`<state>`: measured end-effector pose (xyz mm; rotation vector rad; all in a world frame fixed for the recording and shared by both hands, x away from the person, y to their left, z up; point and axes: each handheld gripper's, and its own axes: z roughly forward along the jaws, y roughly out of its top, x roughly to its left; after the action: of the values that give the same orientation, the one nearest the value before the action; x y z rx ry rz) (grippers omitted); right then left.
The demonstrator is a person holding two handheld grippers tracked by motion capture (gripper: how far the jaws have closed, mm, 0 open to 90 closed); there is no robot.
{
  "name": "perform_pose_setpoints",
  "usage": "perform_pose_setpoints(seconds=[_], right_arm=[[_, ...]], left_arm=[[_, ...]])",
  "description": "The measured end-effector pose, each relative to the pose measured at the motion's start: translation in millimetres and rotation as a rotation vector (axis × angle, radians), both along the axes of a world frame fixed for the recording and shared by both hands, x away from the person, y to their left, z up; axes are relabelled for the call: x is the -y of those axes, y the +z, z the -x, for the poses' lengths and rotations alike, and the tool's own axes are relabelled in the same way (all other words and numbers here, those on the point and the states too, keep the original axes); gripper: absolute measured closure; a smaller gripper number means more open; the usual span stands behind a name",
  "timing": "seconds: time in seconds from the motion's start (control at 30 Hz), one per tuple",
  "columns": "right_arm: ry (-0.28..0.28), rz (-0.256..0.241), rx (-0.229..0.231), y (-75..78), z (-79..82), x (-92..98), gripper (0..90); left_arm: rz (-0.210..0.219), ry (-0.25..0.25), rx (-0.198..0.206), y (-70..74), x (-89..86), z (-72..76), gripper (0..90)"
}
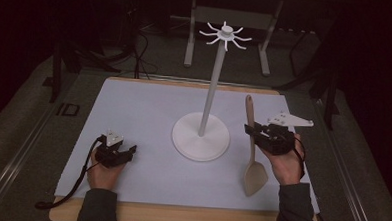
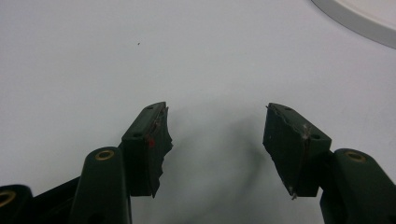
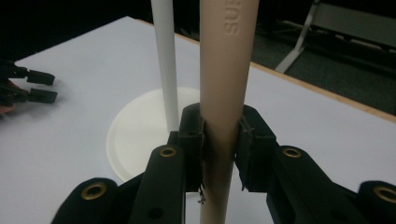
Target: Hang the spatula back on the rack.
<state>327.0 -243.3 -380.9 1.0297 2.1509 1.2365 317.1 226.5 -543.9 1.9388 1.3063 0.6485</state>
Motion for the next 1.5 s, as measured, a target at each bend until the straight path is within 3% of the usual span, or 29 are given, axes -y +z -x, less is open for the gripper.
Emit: perform_pose_setpoints(seconds=[0.53, 1.5], right_arm=[[0.024, -0.046, 0.077, 16.1, 0.1, 1.5, 73.9], [0.048, -0.069, 0.135, 37.9, -5.5, -8.0, 73.9]], left_arm=[[-0.001, 0.000, 0.000, 0.1, -0.2, 0.0, 40.6], [0.004, 0.004, 0.002, 0.1, -0.3, 0.2, 40.6]])
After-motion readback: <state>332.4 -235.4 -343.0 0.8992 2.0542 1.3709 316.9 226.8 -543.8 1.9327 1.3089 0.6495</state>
